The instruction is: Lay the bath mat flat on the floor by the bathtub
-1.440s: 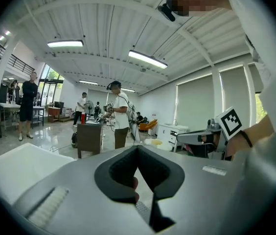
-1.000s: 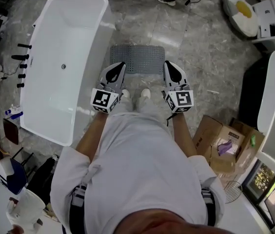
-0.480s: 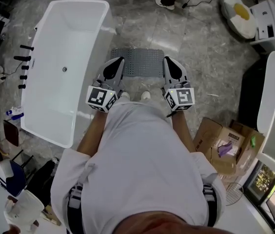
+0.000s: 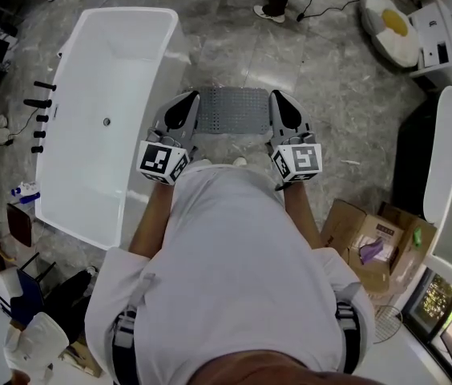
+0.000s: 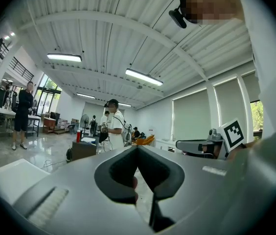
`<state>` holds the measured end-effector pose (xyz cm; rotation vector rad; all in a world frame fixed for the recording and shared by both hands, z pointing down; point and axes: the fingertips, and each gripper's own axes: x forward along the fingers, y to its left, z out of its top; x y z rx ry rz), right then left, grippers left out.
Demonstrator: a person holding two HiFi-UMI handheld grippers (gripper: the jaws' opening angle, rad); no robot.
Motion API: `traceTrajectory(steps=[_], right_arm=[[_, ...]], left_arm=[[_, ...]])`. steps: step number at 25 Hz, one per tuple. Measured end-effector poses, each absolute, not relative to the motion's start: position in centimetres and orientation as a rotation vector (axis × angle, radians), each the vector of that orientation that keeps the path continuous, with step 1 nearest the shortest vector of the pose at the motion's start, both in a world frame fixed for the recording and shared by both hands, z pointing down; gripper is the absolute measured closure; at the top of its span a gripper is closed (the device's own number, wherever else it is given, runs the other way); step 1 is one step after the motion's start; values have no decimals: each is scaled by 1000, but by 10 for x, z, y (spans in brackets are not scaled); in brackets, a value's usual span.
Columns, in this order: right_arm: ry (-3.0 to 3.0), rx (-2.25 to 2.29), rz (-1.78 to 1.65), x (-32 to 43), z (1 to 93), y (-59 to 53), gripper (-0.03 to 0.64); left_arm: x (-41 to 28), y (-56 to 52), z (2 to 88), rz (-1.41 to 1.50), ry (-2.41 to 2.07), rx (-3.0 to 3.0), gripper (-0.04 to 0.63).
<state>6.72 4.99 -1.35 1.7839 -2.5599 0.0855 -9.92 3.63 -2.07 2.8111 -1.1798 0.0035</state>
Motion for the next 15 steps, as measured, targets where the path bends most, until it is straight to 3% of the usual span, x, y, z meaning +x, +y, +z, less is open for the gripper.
traceTrajectory(steps=[15], right_arm=[[-2589,1732,106,66,-8,49,617]], left_arm=[[-94,35,-13,-8,-1174,2758,595]])
